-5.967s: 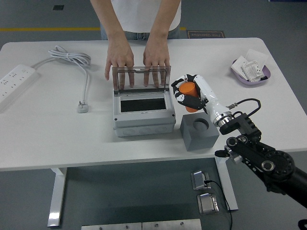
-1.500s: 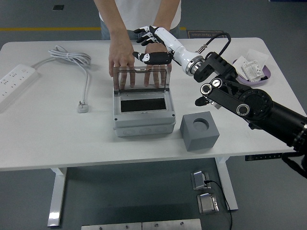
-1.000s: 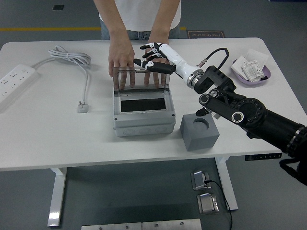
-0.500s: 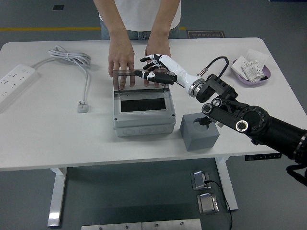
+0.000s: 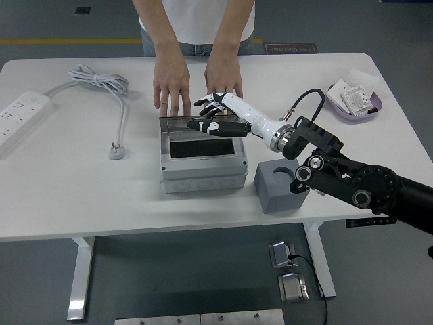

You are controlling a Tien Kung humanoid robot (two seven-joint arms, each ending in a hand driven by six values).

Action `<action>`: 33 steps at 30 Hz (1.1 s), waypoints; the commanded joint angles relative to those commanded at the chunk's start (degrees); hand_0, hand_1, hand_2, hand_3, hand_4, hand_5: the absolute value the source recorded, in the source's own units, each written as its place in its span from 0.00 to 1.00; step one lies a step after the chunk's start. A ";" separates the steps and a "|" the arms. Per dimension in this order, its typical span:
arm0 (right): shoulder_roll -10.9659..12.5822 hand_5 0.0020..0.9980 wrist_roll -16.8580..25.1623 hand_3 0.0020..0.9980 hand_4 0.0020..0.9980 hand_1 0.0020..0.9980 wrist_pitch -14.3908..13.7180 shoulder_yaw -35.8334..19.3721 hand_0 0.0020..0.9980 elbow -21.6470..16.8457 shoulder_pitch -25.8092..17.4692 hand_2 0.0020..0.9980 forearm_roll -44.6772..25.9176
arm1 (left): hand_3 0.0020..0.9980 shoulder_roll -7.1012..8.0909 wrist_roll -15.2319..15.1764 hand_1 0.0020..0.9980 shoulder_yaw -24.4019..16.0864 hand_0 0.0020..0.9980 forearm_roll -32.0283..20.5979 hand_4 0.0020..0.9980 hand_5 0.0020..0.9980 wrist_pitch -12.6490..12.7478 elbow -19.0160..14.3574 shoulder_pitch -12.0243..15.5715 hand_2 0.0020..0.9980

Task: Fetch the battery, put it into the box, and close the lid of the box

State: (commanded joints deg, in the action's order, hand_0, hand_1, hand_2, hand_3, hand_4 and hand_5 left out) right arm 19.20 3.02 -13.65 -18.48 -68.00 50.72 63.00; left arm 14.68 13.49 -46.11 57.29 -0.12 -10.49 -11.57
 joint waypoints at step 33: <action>7.44 0.73 -5.67 0.80 0.96 0.67 7.13 -17.09 0.79 -7.24 -13.04 0.71 9.95 | 0.60 -0.67 0.01 0.71 0.23 0.64 -1.24 0.57 0.12 0.32 0.04 1.46 0.60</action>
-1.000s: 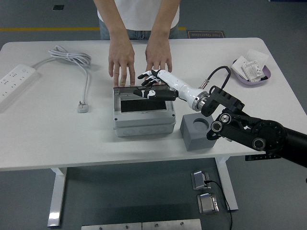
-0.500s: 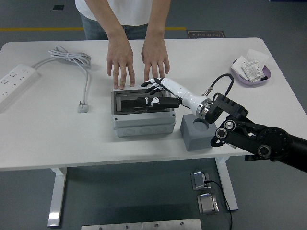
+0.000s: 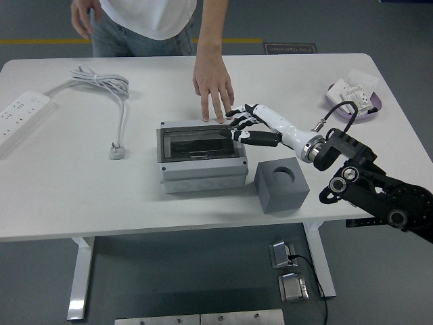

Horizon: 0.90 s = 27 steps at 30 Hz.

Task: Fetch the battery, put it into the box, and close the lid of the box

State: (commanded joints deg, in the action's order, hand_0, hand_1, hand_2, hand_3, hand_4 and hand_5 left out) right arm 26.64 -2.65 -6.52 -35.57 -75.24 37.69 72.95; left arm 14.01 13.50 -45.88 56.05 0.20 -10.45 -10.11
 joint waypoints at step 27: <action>-2.94 0.74 12.75 0.76 0.95 0.67 -1.45 -43.31 0.80 -1.57 -32.52 0.69 -12.52 | 0.60 0.08 -1.12 0.71 1.93 0.64 -3.73 0.57 0.12 0.82 0.14 1.84 0.60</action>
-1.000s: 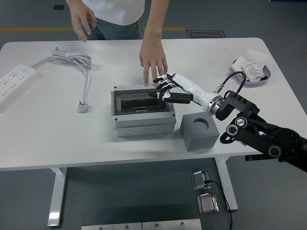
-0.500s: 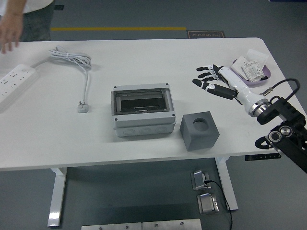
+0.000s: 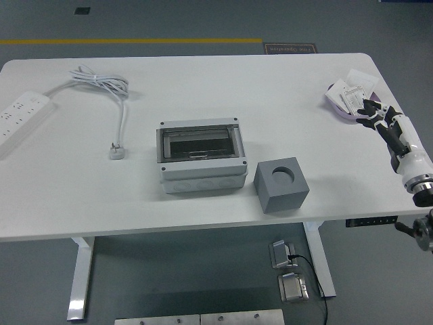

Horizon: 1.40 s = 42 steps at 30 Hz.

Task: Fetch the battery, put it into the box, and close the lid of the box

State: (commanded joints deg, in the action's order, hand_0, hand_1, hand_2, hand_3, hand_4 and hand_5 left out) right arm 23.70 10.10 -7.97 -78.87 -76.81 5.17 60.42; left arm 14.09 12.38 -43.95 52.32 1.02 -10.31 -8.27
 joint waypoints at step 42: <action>-2.39 0.81 0.77 0.74 0.95 0.68 -0.22 -3.16 0.83 -0.61 -0.66 0.69 -4.80 | 0.60 0.23 -0.65 0.71 2.44 0.64 -3.88 0.57 0.12 0.21 0.00 -0.60 0.60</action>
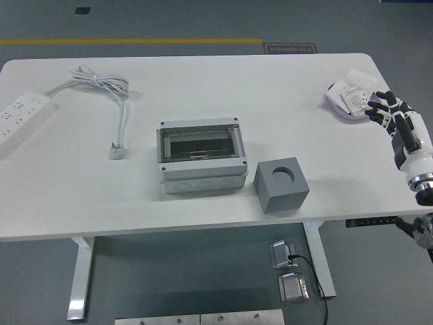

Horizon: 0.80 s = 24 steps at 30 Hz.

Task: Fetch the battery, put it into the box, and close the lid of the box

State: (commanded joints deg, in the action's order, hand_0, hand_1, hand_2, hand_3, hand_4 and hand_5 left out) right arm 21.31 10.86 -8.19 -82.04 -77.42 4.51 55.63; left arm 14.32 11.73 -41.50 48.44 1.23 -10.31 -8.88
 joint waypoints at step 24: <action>0.60 0.82 -0.31 0.73 0.93 0.68 -0.08 -0.01 0.83 -0.18 0.14 0.68 0.72 | 0.60 0.26 -0.32 0.71 0.66 0.64 -0.24 0.58 0.12 -0.15 0.00 -0.44 0.60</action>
State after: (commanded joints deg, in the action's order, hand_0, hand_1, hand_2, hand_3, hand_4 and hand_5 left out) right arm 21.91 10.55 -8.27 -82.05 -77.60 4.65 56.35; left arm 14.58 11.42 -40.84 48.20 1.08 -10.31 -9.32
